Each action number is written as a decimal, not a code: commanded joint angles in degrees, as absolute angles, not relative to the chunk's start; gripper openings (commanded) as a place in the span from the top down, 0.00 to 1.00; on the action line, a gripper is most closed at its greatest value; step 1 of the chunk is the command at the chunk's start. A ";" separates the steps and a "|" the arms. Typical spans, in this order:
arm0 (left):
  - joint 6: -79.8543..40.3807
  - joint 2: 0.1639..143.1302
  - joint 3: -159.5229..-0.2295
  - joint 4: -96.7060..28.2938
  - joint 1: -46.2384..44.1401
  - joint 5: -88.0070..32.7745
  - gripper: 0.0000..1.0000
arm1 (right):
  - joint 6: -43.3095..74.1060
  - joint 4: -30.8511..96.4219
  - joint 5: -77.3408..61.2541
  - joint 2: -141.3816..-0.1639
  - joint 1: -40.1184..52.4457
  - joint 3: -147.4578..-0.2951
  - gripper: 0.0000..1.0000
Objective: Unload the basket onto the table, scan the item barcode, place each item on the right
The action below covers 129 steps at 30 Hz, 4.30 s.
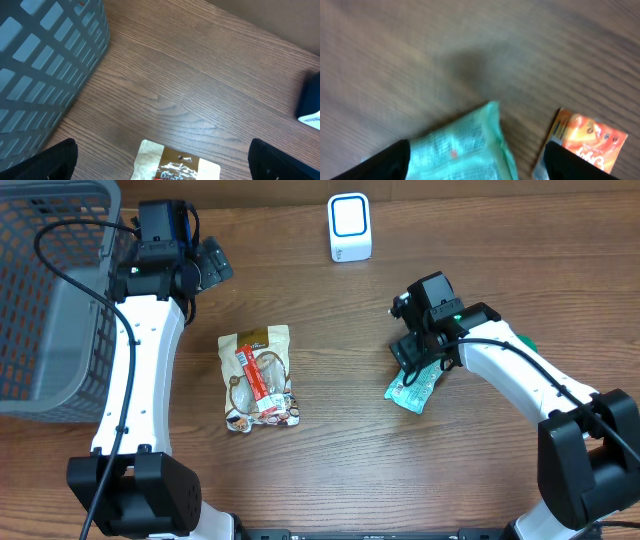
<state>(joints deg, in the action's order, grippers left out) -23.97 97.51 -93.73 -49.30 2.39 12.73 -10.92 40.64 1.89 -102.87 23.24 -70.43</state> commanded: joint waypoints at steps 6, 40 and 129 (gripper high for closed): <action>-23.99 98.02 -93.86 -49.23 2.59 13.91 0.00 | 16.19 44.14 -2.66 -102.41 23.24 -69.89 0.45; -23.99 98.04 -93.86 -49.23 2.59 13.91 0.00 | 5.87 38.17 3.97 -102.69 26.55 -57.74 0.54; -23.99 98.02 -93.86 -49.23 2.59 13.91 0.00 | 41.95 35.16 13.32 -103.74 32.49 -63.77 0.96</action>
<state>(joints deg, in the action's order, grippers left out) -23.97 97.51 -93.73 -49.30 2.39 12.73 42.78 35.97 10.96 -103.57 32.64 -62.41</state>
